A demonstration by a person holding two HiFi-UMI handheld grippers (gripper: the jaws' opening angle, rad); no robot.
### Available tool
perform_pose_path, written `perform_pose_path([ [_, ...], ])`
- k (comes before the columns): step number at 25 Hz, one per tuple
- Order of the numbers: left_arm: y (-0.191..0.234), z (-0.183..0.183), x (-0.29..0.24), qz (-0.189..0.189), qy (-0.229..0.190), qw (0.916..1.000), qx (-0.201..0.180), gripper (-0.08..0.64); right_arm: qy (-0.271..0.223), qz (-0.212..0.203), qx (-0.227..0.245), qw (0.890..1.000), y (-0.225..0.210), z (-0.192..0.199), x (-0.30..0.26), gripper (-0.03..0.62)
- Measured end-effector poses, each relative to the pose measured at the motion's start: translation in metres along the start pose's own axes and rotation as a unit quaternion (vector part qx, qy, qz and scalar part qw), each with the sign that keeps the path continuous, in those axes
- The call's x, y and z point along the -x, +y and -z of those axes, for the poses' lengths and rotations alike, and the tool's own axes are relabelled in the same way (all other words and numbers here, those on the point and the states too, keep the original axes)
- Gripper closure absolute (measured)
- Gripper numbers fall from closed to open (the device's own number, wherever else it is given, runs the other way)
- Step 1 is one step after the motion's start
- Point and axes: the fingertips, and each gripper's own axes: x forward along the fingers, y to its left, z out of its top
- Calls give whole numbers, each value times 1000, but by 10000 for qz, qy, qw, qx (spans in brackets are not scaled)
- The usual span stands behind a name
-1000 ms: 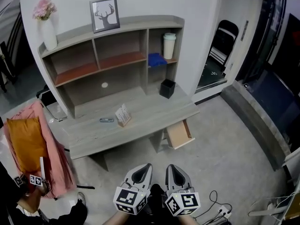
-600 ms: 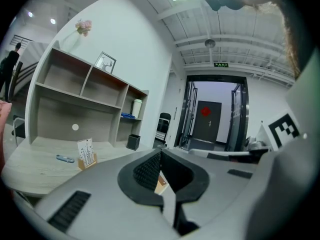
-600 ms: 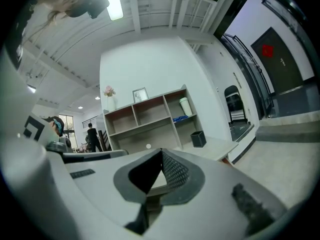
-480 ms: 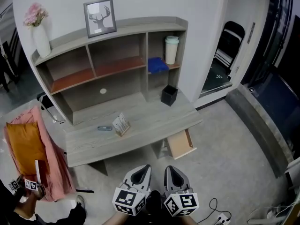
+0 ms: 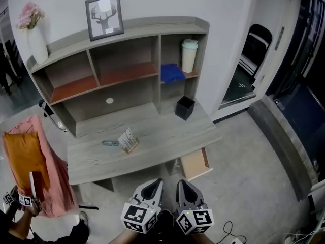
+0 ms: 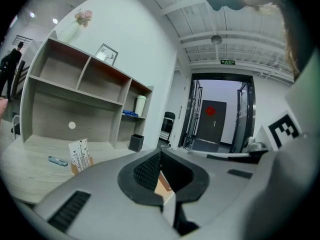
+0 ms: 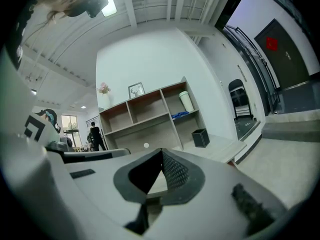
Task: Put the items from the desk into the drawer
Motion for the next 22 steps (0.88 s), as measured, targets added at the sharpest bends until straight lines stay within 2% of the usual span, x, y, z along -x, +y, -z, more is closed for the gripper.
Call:
perform_pose_path([
  [16, 23, 10, -10, -414, 143, 9985, 338, 551, 282, -272, -65, 9992, -3, 11, -25, 584],
  [22, 37, 7, -27, -409, 169, 9983, 390, 550, 285, -191, -114, 9993, -13, 11, -42, 584],
])
